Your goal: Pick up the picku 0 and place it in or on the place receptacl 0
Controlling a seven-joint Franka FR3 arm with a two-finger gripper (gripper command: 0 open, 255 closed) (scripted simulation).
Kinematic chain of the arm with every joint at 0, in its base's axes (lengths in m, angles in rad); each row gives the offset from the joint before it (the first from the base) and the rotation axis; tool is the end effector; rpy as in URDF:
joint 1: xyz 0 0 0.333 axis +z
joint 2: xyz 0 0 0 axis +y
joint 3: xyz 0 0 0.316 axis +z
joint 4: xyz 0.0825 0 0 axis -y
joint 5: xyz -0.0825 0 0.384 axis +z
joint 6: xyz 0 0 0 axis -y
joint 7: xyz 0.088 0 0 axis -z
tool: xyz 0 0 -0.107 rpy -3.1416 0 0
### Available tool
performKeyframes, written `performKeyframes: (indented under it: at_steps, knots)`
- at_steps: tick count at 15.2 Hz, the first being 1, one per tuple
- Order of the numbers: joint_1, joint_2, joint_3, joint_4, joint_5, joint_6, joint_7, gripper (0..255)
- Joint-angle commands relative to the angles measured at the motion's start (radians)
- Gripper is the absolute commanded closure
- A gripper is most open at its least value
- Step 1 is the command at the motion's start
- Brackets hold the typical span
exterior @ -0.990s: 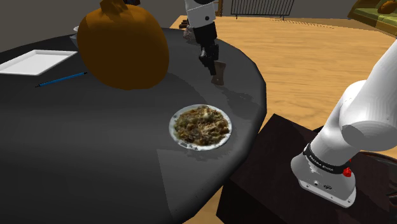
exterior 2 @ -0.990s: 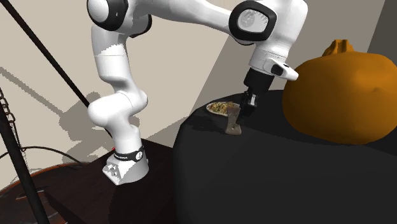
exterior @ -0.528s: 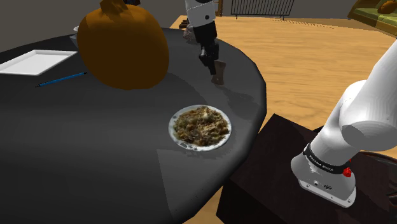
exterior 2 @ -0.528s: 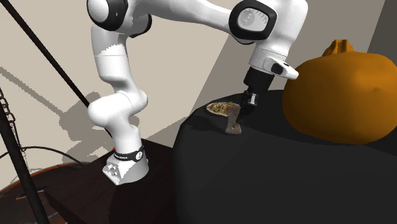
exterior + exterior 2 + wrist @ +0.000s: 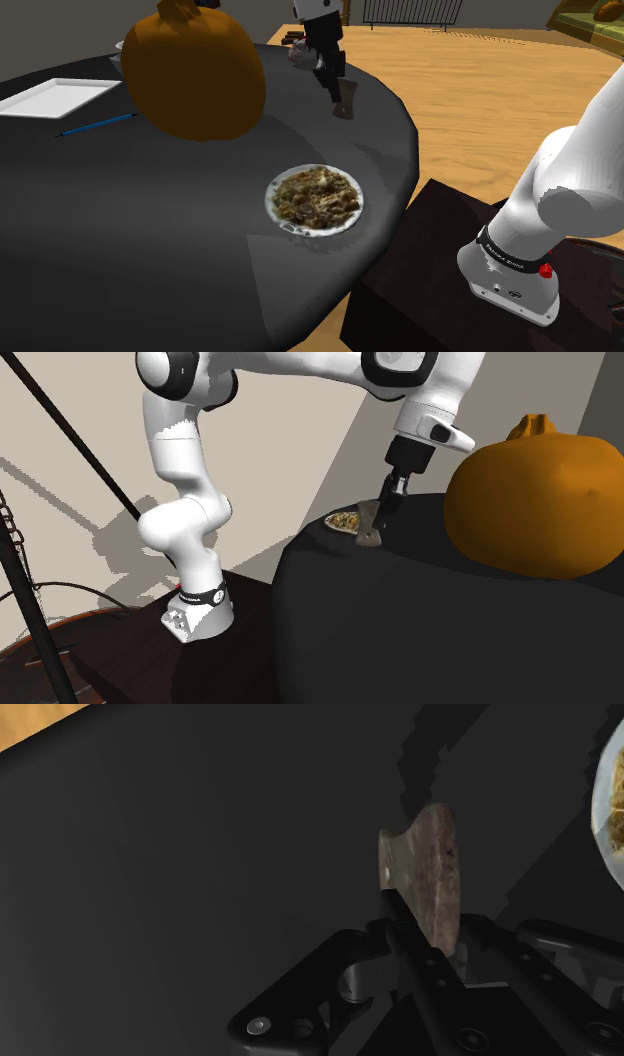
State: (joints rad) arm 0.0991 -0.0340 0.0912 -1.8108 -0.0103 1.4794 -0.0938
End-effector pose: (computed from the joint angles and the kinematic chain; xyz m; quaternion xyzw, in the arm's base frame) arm 0.5081 0.0972 0.5257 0.9790 0.1400 -0.1477 0.0138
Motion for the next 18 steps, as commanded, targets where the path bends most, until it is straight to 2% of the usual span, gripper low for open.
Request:
performKeyframes:
  at_steps: [1,12,18]
  knots:
    - [0.001,0.002,0.001,0.029,0.0,-0.028,0.001,255]
    - [0.001,0.021,0.001,0.196,-0.002,-0.175,0.001,255]
    - [0.068,-0.02,0.072,0.156,0.048,-0.174,0.142,255]
